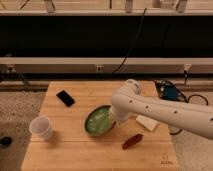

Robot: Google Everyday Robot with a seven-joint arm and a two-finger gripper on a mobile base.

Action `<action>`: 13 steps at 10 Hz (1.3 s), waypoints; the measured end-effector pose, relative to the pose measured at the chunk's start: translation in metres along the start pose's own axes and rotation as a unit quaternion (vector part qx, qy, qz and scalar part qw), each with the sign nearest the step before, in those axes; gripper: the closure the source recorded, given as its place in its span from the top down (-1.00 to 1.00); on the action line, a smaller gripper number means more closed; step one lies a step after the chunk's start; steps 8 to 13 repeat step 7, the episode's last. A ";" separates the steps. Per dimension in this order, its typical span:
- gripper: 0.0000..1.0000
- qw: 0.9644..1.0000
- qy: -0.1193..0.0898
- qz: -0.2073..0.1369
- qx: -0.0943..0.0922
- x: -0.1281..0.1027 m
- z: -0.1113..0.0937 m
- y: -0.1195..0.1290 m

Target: Pick up the ceramic bowl

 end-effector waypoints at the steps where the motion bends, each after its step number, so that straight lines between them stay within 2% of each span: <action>1: -1.00 1.000 0.000 -0.001 0.000 0.001 -0.003 -0.001; 7: -1.00 1.000 0.003 -0.006 -0.003 0.006 -0.016 -0.005; 13: -1.00 1.000 0.003 -0.006 -0.003 0.006 -0.016 -0.005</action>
